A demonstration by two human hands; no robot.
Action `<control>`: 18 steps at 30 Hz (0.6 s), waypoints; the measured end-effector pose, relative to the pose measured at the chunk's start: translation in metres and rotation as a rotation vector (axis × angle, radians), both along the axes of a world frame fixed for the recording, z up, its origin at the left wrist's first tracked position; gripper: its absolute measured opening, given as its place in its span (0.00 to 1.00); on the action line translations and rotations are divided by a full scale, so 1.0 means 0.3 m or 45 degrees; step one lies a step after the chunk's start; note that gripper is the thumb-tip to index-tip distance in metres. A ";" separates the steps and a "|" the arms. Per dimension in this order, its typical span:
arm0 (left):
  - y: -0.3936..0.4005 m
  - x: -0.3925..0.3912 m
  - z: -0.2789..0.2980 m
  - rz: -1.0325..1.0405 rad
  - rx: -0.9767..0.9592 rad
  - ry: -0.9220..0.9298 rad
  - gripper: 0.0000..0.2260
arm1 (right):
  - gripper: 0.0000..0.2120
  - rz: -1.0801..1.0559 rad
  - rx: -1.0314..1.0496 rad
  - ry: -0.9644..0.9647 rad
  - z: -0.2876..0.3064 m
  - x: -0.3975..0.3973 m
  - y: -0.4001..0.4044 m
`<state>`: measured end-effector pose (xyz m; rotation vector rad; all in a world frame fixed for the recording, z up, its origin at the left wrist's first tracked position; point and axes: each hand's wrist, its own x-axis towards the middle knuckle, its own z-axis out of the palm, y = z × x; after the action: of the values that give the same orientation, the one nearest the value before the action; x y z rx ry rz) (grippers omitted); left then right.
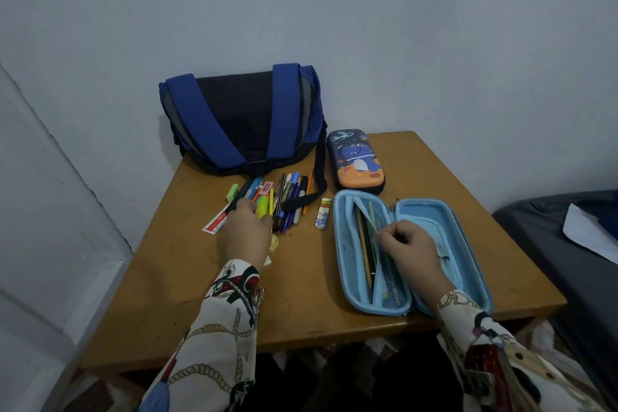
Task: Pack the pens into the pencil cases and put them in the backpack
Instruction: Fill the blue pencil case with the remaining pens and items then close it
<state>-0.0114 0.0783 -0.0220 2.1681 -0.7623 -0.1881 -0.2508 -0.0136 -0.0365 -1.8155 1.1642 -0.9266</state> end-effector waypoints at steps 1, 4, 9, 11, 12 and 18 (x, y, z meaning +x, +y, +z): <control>0.002 0.000 -0.001 0.009 -0.029 0.001 0.12 | 0.12 0.011 0.006 -0.006 0.002 0.009 0.011; 0.003 -0.013 -0.001 0.000 -0.160 0.033 0.11 | 0.11 0.036 0.002 0.011 -0.002 0.044 0.036; -0.005 -0.054 0.033 -0.071 -0.305 0.126 0.13 | 0.12 0.134 -0.030 0.095 0.031 0.070 0.047; -0.008 -0.071 0.055 -0.153 -0.314 0.172 0.15 | 0.11 0.122 -0.069 0.100 0.067 0.043 0.018; -0.011 -0.078 0.066 -0.200 -0.313 0.215 0.17 | 0.10 0.065 -0.144 0.108 0.075 0.022 -0.010; -0.118 -0.147 0.127 -0.455 -0.415 0.558 0.30 | 0.13 -0.177 -0.039 0.602 0.037 -0.172 -0.165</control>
<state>-0.0554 0.0430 0.0162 1.5932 -0.8476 -0.6530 -0.3023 -0.0630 -0.0255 -2.0643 1.5874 -0.6030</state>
